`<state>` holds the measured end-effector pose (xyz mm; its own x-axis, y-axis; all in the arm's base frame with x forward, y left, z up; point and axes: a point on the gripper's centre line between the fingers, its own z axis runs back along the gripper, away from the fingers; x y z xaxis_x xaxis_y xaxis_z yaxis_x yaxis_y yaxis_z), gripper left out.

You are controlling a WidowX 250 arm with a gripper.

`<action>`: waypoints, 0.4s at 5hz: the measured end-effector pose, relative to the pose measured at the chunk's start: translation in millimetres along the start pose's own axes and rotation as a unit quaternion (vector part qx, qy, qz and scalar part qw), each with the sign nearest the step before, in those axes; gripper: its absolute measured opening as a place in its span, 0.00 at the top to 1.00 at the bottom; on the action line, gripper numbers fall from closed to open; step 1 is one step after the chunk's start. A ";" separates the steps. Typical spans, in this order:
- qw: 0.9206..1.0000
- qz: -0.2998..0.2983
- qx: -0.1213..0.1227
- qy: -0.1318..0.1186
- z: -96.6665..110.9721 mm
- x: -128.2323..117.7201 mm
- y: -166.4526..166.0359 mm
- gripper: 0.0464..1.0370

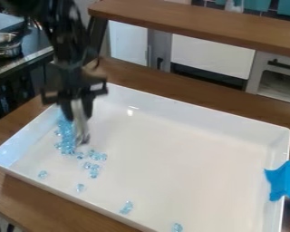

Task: Sweep into pile

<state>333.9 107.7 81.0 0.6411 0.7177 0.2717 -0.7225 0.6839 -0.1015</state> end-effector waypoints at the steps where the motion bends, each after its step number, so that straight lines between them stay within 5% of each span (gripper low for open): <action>1: 0.996 -0.056 -0.061 -0.012 28.9 -13.4 -38.3 0.68; 2: 0.978 -0.187 -0.079 -0.042 41.1 -43.0 -84.4 0.68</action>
<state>356.6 13.7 117.2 0.8248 0.4041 0.3955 -0.3874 0.9134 -0.1252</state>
